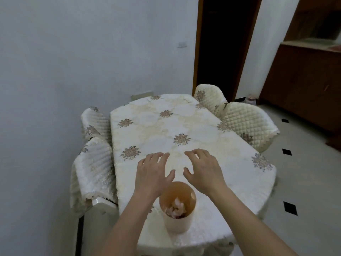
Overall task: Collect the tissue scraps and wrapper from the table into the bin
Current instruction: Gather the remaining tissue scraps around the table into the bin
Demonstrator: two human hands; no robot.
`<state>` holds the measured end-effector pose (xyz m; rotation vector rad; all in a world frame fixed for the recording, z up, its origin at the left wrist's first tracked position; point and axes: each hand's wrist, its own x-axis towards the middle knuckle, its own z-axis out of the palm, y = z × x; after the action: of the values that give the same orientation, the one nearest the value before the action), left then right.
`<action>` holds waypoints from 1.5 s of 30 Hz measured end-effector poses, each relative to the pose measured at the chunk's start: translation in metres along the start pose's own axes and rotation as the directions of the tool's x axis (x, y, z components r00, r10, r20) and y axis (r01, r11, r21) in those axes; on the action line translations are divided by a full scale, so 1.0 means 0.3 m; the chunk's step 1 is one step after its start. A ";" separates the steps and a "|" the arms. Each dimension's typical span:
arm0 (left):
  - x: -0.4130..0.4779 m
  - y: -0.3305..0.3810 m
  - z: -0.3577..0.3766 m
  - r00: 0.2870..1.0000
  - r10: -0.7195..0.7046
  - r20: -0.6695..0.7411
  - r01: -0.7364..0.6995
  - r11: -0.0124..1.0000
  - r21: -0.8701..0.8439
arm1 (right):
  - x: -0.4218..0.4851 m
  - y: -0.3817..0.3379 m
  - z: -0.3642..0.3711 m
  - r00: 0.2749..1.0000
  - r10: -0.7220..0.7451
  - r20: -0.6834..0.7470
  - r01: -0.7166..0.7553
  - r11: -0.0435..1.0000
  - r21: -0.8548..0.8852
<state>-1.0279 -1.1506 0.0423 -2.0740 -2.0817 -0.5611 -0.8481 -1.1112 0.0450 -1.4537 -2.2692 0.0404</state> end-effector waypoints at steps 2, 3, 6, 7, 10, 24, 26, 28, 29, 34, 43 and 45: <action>0.034 0.032 -0.020 0.999 0.038 -0.035 -0.038 0.999 -0.004 | 0.001 0.031 -0.046 0.999 0.023 -0.033 -0.024 0.999 -0.023; 0.049 0.051 -0.026 0.997 0.059 -0.048 -0.060 0.998 -0.012 | -0.002 0.051 -0.069 0.998 0.037 -0.052 -0.039 0.999 -0.033; 0.091 0.129 -0.034 0.990 0.126 -0.065 -0.130 0.990 -0.047 | -0.035 0.120 -0.133 0.991 0.092 -0.094 -0.099 0.992 -0.077; 0.101 0.162 -0.032 0.986 0.153 -0.063 -0.156 0.986 -0.058 | -0.054 0.146 -0.151 0.987 0.113 -0.111 -0.123 0.988 -0.089; 0.119 0.268 -0.013 0.970 0.234 -0.059 -0.239 0.967 -0.093 | -0.128 0.227 -0.199 0.967 0.197 -0.159 -0.216 0.970 -0.110; 0.079 0.736 0.161 0.793 0.608 -0.047 -0.594 0.752 -0.287 | -0.587 0.482 -0.366 0.743 0.597 -0.303 -0.661 0.728 -0.184; 0.070 0.787 0.173 0.768 0.640 -0.034 -0.618 0.726 -0.302 | -0.642 0.505 -0.381 0.708 0.634 -0.312 -0.699 0.691 -0.181; 0.065 0.841 0.185 0.736 0.676 -0.036 -0.651 0.693 -0.311 | -0.692 0.530 -0.398 0.670 0.663 -0.334 -0.736 0.653 -0.179; 0.065 0.868 0.190 0.721 0.692 -0.037 -0.665 0.675 -0.319 | -0.714 0.544 -0.406 0.652 0.674 -0.347 -0.751 0.637 -0.174; 0.060 1.006 0.235 0.670 0.742 -0.014 -0.697 0.623 -0.355 | -0.811 0.629 -0.435 0.590 0.726 -0.354 -0.802 0.578 -0.150; 0.133 1.286 0.415 0.633 0.774 -0.008 -0.728 0.593 -0.344 | -0.858 0.962 -0.404 0.551 0.768 -0.325 -0.827 0.554 -0.094; 0.175 1.394 0.476 0.629 0.777 0.012 -0.730 0.596 -0.333 | -0.856 1.088 -0.412 0.549 0.778 -0.307 -0.829 0.554 -0.079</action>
<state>-0.5945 -1.0607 -0.0047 -2.9603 -0.9579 -0.5851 -0.4321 -1.2149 -0.0168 -2.3763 -1.2408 -0.1009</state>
